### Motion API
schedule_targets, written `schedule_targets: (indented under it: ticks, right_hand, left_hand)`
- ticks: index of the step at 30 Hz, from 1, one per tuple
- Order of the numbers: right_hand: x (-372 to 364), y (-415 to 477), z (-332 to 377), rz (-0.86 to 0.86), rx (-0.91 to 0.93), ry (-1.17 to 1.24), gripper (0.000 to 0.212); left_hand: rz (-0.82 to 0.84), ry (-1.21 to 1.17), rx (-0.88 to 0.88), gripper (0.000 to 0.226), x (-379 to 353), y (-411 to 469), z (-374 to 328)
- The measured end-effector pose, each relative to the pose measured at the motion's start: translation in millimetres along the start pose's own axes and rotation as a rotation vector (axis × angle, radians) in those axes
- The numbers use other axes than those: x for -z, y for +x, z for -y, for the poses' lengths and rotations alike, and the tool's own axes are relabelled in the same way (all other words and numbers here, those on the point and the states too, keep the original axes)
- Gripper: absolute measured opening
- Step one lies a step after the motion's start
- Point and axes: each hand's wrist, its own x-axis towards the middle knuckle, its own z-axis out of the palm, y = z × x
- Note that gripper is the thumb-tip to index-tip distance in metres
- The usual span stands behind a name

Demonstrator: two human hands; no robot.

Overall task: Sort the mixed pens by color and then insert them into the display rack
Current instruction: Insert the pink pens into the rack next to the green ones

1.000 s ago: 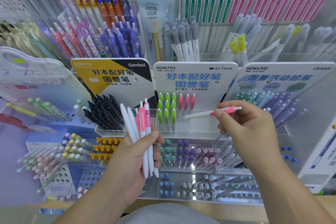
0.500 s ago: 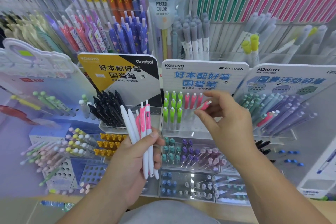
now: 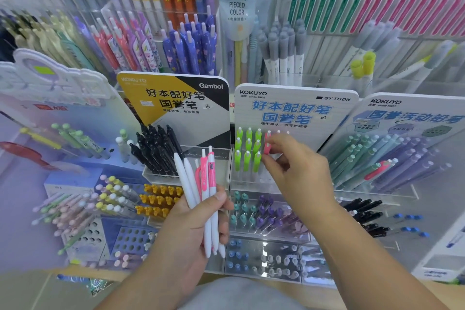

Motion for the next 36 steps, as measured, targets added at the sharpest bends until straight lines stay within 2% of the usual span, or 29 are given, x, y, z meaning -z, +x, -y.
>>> schedule_targets:
  ticks: [3, 6, 11, 13, 16, 18, 20, 24, 29, 31, 36]
  right_hand:
    - [0, 1, 0, -0.015, 0.029, -0.034, 0.024]
    - [1, 0, 0, -0.009, 0.029, -0.035, 0.025]
    - [10, -3, 6, -0.008, -0.031, 0.012, 0.031]
    - [19, -6, 13, -0.007, -0.109, 0.08, 0.033]
    - [35, -8, 27, 0.013, -0.33, 0.355, 0.02]
    - [42, -7, 40, 0.099, -0.489, 0.622, 0.017]
    - [46, -8, 50, 0.203, -0.557, 0.783, 0.024]
    - [46, -13, 59, 0.182, -0.607, 0.866, 0.021]
    - [48, -16, 55, 0.136, -0.669, 0.983, 0.015]
    - [50, -16, 53, 0.115, -0.685, 0.982, 0.013]
    - [48, -18, 55, 0.08, -0.7, 0.957, 0.017]
  left_hand:
    - [-0.002, 0.001, 0.009, 0.006, 1, 0, 0]
    - [0.003, 0.0, 0.023, 0.025, 1, -1, 1]
    - [0.076, 0.029, 0.03, 0.037, -1, -3, -1]
    - [0.107, 0.059, 0.034, 0.034, -2, -3, -1]
    - [0.146, 0.102, 0.036, 0.041, -4, -4, 0]
    - [0.158, 0.133, 0.043, 0.045, -7, -5, 1]
    - [0.166, 0.181, 0.038, 0.044, -11, -6, 3]
    - [0.158, 0.261, -0.001, 0.041, -18, -5, 7]
    - [0.183, 0.226, -0.001, 0.034, -19, -5, 9]
    - [0.19, 0.201, 0.006, 0.03, -19, -6, 8]
    - [0.161, 0.238, -0.051, 0.036, -18, -4, 10]
